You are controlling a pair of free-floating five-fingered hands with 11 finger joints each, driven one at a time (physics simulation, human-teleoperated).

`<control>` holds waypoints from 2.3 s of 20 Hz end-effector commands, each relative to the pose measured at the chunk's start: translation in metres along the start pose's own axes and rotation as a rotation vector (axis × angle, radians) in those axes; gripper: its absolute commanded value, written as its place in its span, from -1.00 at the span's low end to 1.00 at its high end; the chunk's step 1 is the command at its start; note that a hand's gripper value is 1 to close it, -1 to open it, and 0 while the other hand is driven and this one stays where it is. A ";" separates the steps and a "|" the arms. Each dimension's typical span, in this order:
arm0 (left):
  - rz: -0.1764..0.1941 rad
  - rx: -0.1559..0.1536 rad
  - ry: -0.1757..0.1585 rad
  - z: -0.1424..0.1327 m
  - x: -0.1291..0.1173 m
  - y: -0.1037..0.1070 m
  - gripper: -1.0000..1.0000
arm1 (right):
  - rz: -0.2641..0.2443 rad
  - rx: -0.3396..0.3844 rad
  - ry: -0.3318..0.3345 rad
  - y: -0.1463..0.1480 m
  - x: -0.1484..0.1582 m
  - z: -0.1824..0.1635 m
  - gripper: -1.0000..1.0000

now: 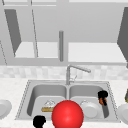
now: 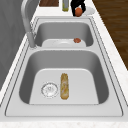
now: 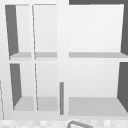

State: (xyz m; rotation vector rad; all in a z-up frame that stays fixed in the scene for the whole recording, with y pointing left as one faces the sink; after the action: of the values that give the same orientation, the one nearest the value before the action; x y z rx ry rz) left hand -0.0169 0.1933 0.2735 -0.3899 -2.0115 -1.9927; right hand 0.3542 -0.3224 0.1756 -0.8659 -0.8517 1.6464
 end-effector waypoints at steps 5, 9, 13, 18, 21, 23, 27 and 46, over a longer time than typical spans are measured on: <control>0.000 0.000 0.000 0.000 0.000 0.000 0.00 | -0.095 -0.033 -0.050 0.019 0.056 -0.035 1.00; 0.000 0.000 0.000 0.000 0.000 0.000 0.00 | -0.118 -0.073 -0.061 0.030 0.079 -0.058 1.00; 0.000 0.000 0.000 0.000 0.000 0.000 0.00 | -0.118 -0.095 -0.063 0.049 0.089 -0.081 1.00; 0.000 0.000 0.000 0.000 0.000 0.000 0.00 | -0.153 -0.126 -0.085 0.064 0.096 -0.115 1.00; 0.000 0.000 0.000 0.000 0.000 0.000 0.00 | -0.163 -0.126 -0.080 0.081 0.099 -0.136 1.00; 0.000 0.000 0.000 0.000 0.000 0.000 0.00 | -0.165 -0.125 -0.075 0.092 0.099 -0.151 1.00; 0.000 0.000 0.000 0.000 0.000 0.000 0.00 | -0.159 -0.119 -0.080 0.115 0.099 -0.176 1.00; 0.000 0.000 0.000 0.000 0.000 0.000 0.00 | -0.231 0.157 -0.156 0.152 0.070 -0.329 1.00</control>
State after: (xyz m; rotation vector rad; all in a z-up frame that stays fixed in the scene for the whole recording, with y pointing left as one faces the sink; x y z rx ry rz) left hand -0.0169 0.1933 0.2735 -0.3899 -2.0115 -1.9927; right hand 0.5316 -0.2503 -0.0934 -0.4590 -0.8533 1.5733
